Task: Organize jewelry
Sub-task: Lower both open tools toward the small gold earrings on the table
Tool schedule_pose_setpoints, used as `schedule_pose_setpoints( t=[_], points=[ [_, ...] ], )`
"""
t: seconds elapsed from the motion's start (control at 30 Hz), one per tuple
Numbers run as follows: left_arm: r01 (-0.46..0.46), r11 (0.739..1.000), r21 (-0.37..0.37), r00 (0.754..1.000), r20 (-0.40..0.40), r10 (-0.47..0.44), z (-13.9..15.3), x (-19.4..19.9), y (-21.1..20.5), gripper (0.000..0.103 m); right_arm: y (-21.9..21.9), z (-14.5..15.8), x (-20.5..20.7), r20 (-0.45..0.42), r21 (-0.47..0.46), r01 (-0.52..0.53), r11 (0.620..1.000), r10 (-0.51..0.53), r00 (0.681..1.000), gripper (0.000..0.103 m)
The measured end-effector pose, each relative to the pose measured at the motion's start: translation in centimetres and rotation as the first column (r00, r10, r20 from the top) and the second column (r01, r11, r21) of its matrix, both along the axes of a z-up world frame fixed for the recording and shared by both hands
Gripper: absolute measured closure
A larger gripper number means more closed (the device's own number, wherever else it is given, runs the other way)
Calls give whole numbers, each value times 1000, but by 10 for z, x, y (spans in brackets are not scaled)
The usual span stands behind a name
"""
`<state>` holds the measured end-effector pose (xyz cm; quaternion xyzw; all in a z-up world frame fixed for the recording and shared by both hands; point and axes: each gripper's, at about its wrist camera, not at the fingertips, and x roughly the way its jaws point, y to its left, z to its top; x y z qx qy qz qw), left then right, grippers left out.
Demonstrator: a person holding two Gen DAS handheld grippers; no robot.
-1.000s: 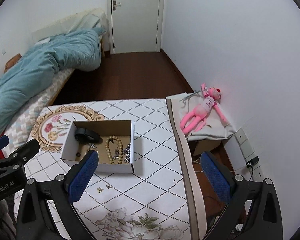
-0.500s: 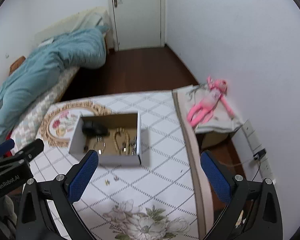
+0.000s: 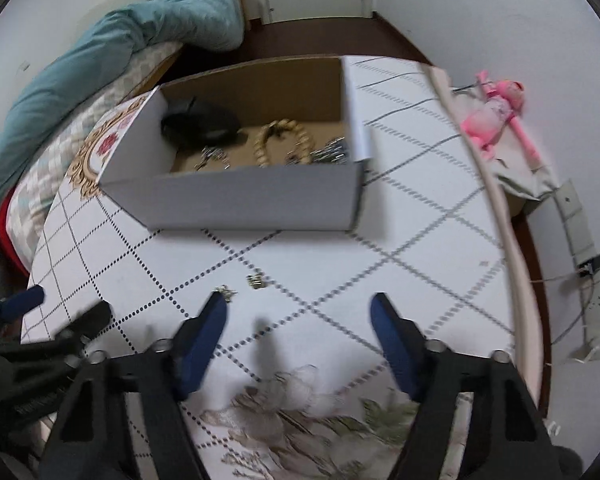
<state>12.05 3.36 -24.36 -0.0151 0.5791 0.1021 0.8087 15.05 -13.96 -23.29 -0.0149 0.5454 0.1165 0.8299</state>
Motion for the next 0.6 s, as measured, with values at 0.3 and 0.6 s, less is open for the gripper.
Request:
schedule_pose_setpoints(
  t=[0.3, 0.6],
  points=[
    [-16, 999, -39, 1000, -2, 16, -11, 0, 3, 0, 24, -15, 5, 29, -24, -50, 998, 51, 998, 78],
    [-16, 997, -76, 1000, 4, 16, -7, 1, -1, 1, 19, -10, 0, 34, 11, -49, 999, 48, 998, 94]
  ],
)
